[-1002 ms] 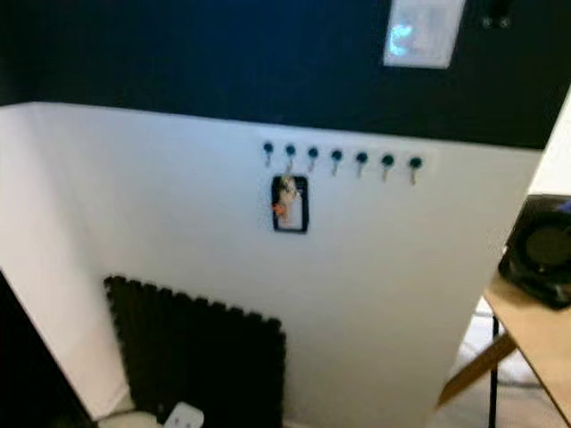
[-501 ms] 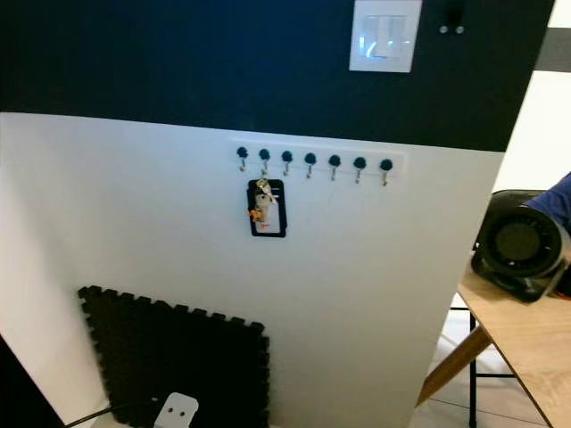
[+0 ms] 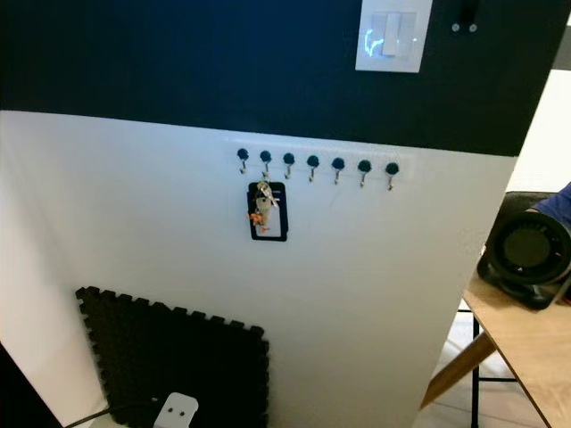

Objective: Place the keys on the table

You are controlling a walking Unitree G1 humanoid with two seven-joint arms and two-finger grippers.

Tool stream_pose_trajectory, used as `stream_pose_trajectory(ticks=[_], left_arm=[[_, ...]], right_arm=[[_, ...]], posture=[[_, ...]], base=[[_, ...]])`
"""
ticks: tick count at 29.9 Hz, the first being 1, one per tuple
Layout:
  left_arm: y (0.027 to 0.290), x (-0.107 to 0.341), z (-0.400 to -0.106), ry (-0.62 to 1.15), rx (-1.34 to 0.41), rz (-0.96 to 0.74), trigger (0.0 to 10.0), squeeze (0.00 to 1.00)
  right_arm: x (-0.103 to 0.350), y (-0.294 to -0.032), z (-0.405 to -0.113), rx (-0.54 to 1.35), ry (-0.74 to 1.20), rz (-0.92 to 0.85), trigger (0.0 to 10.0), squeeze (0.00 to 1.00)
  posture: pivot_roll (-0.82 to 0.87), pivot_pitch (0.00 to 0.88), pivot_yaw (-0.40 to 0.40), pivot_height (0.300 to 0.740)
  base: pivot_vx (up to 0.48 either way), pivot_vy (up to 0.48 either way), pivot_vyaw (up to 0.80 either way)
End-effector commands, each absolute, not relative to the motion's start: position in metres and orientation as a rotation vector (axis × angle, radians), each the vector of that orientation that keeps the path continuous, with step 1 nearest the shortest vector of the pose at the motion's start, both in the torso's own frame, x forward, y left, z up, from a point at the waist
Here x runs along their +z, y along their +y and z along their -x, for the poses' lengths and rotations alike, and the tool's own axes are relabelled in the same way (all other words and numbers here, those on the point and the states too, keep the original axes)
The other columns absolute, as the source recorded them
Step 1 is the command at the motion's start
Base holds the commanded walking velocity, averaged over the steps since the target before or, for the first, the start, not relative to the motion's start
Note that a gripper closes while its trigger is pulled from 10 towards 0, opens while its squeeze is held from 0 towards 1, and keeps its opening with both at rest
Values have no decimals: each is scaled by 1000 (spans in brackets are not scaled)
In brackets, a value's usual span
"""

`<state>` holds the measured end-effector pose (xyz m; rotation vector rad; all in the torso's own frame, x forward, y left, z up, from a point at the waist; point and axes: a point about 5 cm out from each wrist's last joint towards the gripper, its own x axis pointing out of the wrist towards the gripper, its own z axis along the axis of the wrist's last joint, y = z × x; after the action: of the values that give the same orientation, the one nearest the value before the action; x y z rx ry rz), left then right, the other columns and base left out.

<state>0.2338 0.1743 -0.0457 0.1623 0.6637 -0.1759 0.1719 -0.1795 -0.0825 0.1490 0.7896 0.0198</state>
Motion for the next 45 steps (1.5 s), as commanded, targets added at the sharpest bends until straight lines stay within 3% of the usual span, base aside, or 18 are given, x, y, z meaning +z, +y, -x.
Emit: stream_pose_trajectory(ticks=[1, 10, 45], left_arm=[[173, -46, -232, 661, -170, -141, 10000, 0], [173, -46, -233, 658, -168, -138, 10000, 0], [173, -46, -235, 647, -137, -174, 10000, 0]], right_arm=[[-82, -179, -172, 13, 787, -155, 10000, 0], [-82, -179, -173, 14, 788, -152, 10000, 0], [-84, -176, -174, -1, 817, -158, 10000, 0]], posture=[[68, 3, 4, 740], [69, 1, 5, 740], [67, 0, 6, 740]], base=[[259, 0, 0], [250, 0, 0], [0, 0, 0]])
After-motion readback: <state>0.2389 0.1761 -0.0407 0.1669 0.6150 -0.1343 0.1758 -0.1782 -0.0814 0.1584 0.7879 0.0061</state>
